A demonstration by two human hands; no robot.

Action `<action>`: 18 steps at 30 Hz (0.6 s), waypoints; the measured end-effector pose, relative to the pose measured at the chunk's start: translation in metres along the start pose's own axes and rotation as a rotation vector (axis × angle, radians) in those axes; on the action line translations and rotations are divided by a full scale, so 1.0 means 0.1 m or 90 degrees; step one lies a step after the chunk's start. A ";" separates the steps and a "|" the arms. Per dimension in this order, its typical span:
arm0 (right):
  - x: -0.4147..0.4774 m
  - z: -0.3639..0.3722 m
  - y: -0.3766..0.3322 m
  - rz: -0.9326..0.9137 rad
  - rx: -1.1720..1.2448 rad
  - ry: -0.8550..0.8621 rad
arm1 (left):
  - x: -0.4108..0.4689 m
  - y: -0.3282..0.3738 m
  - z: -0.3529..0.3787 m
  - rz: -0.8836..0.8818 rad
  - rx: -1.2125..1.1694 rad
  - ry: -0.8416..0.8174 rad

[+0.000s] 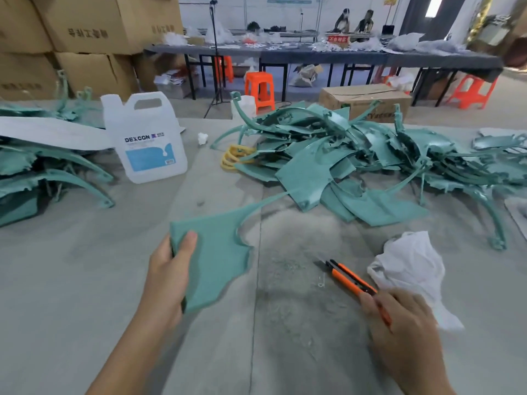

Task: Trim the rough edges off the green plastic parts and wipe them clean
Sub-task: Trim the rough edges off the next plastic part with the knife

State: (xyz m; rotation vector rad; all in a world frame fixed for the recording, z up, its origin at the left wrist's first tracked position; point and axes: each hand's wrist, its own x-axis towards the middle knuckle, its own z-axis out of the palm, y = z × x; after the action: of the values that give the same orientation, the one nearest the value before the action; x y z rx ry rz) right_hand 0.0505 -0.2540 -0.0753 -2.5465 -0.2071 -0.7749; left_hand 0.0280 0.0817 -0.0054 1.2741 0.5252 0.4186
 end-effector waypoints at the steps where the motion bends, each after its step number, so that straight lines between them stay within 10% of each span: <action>1: 0.02 -0.01 -0.02 -0.010 -0.039 -0.021 | -0.06 -0.07 -0.09 -0.020 -0.008 0.021; 5: 0.17 -0.07 0.02 0.024 -0.134 -0.168 | -0.20 -0.32 -0.35 0.000 0.114 0.053; 10: 0.31 -0.17 -0.04 0.048 -0.227 -0.337 | -0.18 -0.39 -0.51 0.233 0.731 0.065; 18: 0.22 -0.32 -0.29 0.059 -0.024 -0.229 | -0.28 -0.46 -0.22 0.181 0.979 -0.144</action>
State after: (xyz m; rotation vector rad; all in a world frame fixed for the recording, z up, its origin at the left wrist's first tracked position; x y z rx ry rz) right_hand 0.0447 -0.2432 -0.0282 -2.6933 -0.1886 -0.2828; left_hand -0.0070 0.0719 -0.0507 2.8566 0.4384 0.0159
